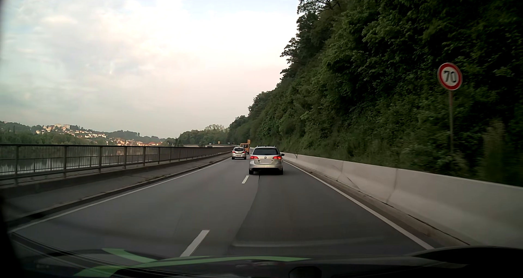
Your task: Follow the waypoints while adhering to traffic rules and regulations
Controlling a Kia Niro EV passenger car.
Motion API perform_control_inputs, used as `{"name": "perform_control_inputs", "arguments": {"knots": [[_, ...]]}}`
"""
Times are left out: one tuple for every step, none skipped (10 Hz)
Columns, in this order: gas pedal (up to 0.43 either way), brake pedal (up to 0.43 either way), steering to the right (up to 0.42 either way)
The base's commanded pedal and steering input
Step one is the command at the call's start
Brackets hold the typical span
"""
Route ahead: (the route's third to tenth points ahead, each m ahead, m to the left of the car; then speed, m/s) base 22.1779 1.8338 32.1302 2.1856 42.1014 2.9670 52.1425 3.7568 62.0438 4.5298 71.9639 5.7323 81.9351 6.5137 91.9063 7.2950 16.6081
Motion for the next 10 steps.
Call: {"name": "perform_control_inputs", "arguments": {"knots": [[0.11, 0.0, -0.013], [0.11, 0.0, -0.012], [0.11, 0.0, -0.012], [0.11, 0.0, -0.012], [0.11, 0.0, -0.012], [0.11, 0.0, -0.012], [0.11, 0.0, -0.012], [0.11, 0.0, -0.012], [0.11, 0.0, -0.012], [0.11, 0.0, -0.012]]}}
